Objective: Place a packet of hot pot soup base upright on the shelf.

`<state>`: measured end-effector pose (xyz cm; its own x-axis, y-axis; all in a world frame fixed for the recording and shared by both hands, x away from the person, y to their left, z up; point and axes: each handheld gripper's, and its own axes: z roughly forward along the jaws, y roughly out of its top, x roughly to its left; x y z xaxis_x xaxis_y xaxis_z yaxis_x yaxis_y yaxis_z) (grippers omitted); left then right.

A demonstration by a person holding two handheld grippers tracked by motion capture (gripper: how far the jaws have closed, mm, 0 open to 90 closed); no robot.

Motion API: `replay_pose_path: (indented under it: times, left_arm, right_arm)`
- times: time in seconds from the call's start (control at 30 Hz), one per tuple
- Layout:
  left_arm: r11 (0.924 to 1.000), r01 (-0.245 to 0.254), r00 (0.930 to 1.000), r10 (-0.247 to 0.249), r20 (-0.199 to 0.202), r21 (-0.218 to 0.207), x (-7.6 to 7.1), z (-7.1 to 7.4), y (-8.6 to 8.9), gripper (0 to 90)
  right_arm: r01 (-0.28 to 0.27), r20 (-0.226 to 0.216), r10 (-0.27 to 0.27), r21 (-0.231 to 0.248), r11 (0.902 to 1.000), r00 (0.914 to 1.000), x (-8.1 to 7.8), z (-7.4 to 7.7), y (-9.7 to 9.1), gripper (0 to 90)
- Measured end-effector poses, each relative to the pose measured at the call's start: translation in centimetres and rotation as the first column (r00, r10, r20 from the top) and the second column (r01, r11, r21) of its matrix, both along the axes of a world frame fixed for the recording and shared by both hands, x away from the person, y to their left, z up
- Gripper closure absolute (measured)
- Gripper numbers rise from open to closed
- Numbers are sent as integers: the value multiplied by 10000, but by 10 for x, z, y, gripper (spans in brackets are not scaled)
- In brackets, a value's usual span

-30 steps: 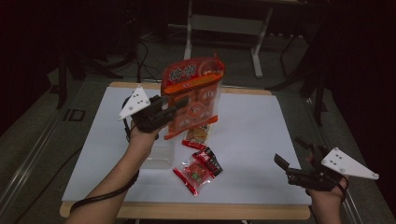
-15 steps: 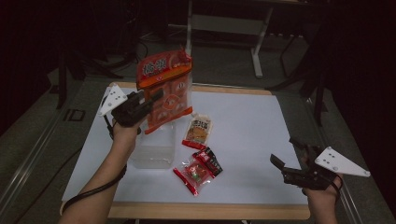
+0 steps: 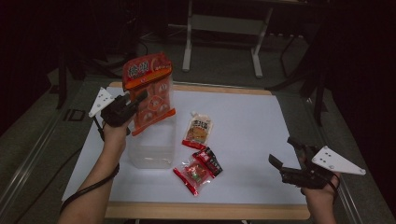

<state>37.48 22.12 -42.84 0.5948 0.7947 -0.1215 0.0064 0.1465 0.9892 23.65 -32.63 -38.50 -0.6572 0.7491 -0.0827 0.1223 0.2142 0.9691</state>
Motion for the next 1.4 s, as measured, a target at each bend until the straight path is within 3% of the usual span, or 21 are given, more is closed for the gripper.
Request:
replay_pose_path:
  times: [0.2,0.63,0.83,1.13,1.4]
  left_arm:
    - [9995,-1,9994,-9,-332,-302,7,-16,6,715]
    - [9979,197,9951,-135,-984,616,15,-26,-7,715]
    - [9970,173,9912,-71,-1325,757,16,-26,-6,714]
    - [9934,141,9895,25,-1445,1138,13,-27,-4,710]
    - [9942,199,9857,-18,-1684,1055,8,-36,3,695]
  right_arm:
    - [-105,-94,106,48,9999,9999,2,-3,2,129]
    - [-209,-192,209,10,9998,9996,4,-6,4,129]
    - [-194,-203,195,51,9998,9996,4,-5,2,129]
    - [-244,-192,245,41,9997,9995,2,-5,2,129]
    - [-260,-197,263,114,9996,9995,1,-4,1,129]
